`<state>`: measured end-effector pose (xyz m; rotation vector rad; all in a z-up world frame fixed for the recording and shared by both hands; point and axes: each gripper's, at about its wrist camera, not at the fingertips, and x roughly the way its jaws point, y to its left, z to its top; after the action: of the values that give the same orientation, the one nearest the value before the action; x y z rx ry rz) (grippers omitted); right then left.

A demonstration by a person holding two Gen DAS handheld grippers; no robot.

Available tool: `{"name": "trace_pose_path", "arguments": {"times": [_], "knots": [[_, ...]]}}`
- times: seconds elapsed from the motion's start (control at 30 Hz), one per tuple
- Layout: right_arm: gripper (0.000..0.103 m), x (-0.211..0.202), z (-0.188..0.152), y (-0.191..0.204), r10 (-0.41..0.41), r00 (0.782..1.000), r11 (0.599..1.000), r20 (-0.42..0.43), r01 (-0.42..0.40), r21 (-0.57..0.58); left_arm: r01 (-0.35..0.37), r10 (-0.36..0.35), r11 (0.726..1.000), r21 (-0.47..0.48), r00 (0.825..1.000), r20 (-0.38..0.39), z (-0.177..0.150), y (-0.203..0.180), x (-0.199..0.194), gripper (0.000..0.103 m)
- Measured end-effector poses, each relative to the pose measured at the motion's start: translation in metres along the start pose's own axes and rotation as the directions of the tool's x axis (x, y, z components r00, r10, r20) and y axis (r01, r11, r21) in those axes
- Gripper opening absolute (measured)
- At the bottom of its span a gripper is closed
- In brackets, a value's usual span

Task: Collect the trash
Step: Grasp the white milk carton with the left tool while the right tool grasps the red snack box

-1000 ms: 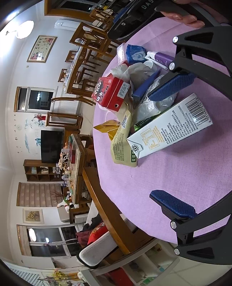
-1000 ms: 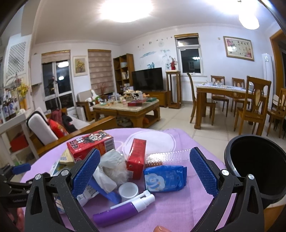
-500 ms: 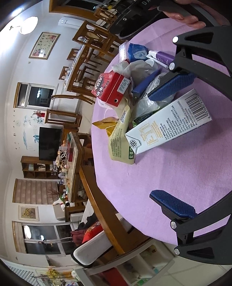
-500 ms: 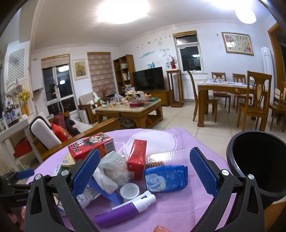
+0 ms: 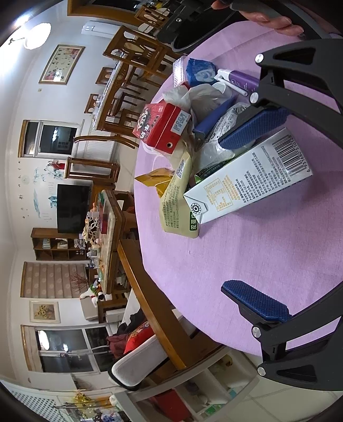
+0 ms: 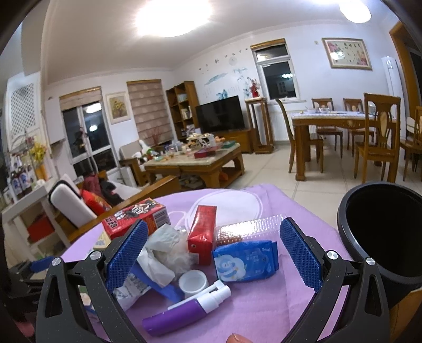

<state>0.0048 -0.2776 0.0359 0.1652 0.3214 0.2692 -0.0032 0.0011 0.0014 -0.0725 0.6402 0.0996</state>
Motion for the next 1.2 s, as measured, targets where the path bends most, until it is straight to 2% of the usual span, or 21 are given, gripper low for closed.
{"name": "trace_pose_path", "arguments": {"times": [0.43, 0.53, 0.67, 0.73, 0.77, 0.8, 0.87, 0.93, 1.0, 1.1, 1.2], "knots": [[0.099, 0.0, 0.0, -0.001, 0.0, 1.0, 1.0, -0.001, 0.0, 0.001, 0.01, -0.01, 1.0, -0.007, 1.0, -0.004, -0.001, -0.003, 0.0, 0.098], [0.099, 0.002, 0.0, -0.002, 0.011, 1.0, 1.0, -0.013, -0.011, 0.01, 0.091, -0.094, 0.994, -0.065, 0.994, -0.048, 0.0, 0.011, 0.008, 0.098], [0.099, 0.016, 0.004, -0.002, 0.078, 0.992, 0.997, -0.098, -0.078, 0.005, 0.205, -0.234, 0.961, -0.188, 0.961, -0.148, -0.003, 0.046, 0.027, 0.098], [0.099, 0.03, 0.016, 0.012, 0.156, 0.971, 0.986, -0.18, -0.164, -0.032, 0.232, -0.269, 0.948, -0.217, 0.949, -0.163, -0.005, 0.053, 0.029, 0.098], [0.099, 0.036, 0.019, 0.019, 0.174, 0.962, 0.98, -0.208, -0.189, -0.054, 0.259, -0.302, 0.936, -0.237, 0.938, -0.168, -0.005, 0.054, 0.029, 0.098], [0.099, 0.042, 0.023, 0.029, 0.191, 0.952, 0.973, -0.24, -0.216, -0.082, 0.301, -0.354, 0.914, -0.27, 0.919, -0.172, -0.004, 0.052, 0.029, 0.098], [0.099, 0.056, 0.034, 0.048, 0.214, 0.931, 0.956, -0.296, -0.262, -0.132, 0.346, -0.402, 0.894, -0.284, 0.9, -0.17, 0.0, 0.044, 0.028, 0.098], [0.099, 0.07, 0.043, 0.068, 0.23, 0.915, 0.939, -0.331, -0.298, -0.174, 0.347, -0.399, 0.899, -0.268, 0.902, -0.168, 0.006, 0.032, 0.028, 0.098], [0.099, 0.086, 0.049, 0.084, 0.206, 0.912, 0.931, -0.354, -0.294, -0.216, 0.338, -0.388, 0.905, -0.257, 0.904, -0.18, 0.009, 0.021, 0.033, 0.098], [0.099, 0.112, 0.046, 0.103, 0.163, 0.891, 0.914, -0.424, -0.299, -0.275, 0.32, -0.375, 0.914, -0.249, 0.9, -0.221, 0.007, 0.011, 0.044, 0.098], [0.099, 0.132, 0.036, 0.116, 0.166, 0.85, 0.892, -0.5, -0.346, -0.293, 0.343, -0.414, 0.895, -0.285, 0.877, -0.244, 0.001, 0.013, 0.053, 0.098]]}}
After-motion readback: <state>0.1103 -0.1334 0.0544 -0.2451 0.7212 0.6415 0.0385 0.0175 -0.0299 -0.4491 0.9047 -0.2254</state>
